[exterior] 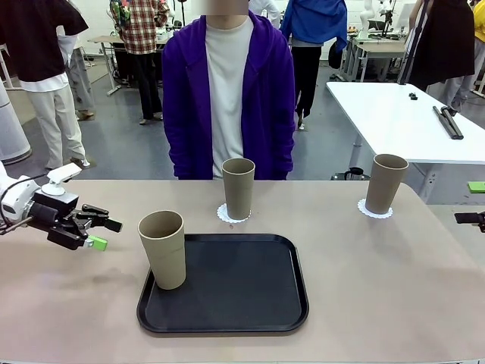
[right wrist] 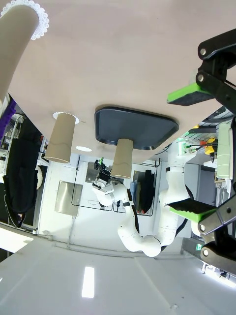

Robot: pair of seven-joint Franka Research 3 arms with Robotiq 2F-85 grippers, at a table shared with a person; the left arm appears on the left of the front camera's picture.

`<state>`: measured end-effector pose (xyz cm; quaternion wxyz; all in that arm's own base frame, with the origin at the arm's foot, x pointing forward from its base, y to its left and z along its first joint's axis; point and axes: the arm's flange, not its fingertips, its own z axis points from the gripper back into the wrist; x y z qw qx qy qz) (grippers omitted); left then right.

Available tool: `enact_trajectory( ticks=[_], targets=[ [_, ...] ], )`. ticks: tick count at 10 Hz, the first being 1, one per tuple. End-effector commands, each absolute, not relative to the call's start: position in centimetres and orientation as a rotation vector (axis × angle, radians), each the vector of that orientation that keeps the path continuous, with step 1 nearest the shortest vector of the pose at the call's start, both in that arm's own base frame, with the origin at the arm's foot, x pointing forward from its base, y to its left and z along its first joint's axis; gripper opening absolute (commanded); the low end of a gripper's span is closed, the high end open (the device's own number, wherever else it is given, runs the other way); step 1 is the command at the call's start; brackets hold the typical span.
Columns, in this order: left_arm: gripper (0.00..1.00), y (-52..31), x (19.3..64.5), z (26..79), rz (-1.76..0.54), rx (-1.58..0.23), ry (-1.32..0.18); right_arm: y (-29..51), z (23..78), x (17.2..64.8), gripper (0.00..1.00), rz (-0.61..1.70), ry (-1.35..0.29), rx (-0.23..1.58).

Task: Place coasters on the table and set cups on them.
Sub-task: Take one Reusable plastic cup from the Flat Tray and place it on a coaster set by the human.

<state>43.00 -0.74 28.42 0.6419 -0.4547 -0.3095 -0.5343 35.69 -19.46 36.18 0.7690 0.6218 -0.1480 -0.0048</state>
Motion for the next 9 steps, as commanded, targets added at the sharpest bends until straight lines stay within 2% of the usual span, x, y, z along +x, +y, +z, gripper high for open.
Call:
enact_trajectory(
  ticks=[1,5,9],
  targets=[
    [1.0,-1.0,42.5,28.8,-1.228,-1.016,-0.71,-19.3,36.3,35.6,1.0,-0.007,-0.324,1.353],
    [1.0,-1.0,43.0,28.6,-1.225,-1.035,-0.707,-19.3,36.3,35.6,1.0,-0.007,-0.324,1.353],
    [1.0,-1.6,39.5,26.9,-1.294,-1.207,-0.891,-19.3,36.3,35.6,1.0,-0.007,-0.324,1.353]
  ],
)
